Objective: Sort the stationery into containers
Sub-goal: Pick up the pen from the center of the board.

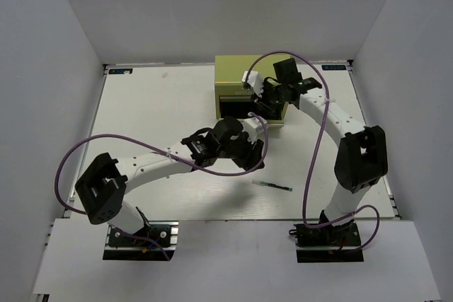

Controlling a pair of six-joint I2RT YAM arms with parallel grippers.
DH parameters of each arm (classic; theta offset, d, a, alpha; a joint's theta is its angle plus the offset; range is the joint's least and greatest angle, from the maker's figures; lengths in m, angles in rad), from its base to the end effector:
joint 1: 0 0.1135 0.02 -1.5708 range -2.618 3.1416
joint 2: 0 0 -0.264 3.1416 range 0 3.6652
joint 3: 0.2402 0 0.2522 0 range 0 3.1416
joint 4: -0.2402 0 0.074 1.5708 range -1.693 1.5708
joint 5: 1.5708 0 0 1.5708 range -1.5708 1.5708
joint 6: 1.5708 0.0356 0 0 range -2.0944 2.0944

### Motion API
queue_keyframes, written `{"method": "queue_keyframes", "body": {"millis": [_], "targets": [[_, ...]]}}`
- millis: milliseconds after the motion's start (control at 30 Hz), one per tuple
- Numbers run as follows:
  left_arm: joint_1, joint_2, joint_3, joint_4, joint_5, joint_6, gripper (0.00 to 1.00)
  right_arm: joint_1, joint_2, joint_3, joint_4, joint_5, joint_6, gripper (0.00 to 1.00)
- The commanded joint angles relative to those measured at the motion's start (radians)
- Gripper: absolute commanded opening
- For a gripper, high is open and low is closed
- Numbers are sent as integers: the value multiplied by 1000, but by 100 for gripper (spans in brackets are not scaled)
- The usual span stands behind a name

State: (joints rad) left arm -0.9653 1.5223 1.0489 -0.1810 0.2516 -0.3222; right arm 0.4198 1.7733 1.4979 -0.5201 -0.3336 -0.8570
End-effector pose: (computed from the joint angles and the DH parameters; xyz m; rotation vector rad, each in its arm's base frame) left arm 0.1855 -0.2835 0.2529 0.8936 2.2125 -0.9459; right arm 0.3610 0.1739 0.2864 -1.5057 1.7623 0.1753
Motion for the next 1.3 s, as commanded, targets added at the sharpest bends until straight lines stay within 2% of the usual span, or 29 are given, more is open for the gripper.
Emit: {"method": "queue_keyframes", "body": {"millis": [0, 167, 300, 367, 533, 833, 1000, 1133, 1233, 1267], "targets": [[-33, -24, 0, 91, 32, 165, 57, -39, -118, 9, -53, -68, 135, 36], [-72, 96, 129, -15, 159, 384, 59, -159, -256, -109, -86, -117, 288, 21], [-114, 258, 270, -176, 144, 475, 59, -255, -333, -182, -136, -166, 377, 19], [-130, 314, 327, -228, 117, 505, 60, -314, -377, -228, -127, -183, 391, 19], [-167, 435, 408, -270, 43, 558, 60, -406, -495, -343, -95, -229, 426, 31], [-197, 578, 494, -339, -9, 601, 61, -507, -566, -427, -95, -323, 450, 36], [-216, 654, 542, -399, -67, 601, 55, -530, -591, -452, -95, -372, 460, 37], [-225, 682, 553, -445, -144, 601, 46, -541, -618, -485, -92, -387, 452, 37], [-225, 705, 562, -483, -205, 572, 24, -550, -630, -507, -92, -401, 444, 37], [-225, 717, 562, -492, -227, 563, 20, -552, -634, -511, -92, -407, 446, 37]]}}
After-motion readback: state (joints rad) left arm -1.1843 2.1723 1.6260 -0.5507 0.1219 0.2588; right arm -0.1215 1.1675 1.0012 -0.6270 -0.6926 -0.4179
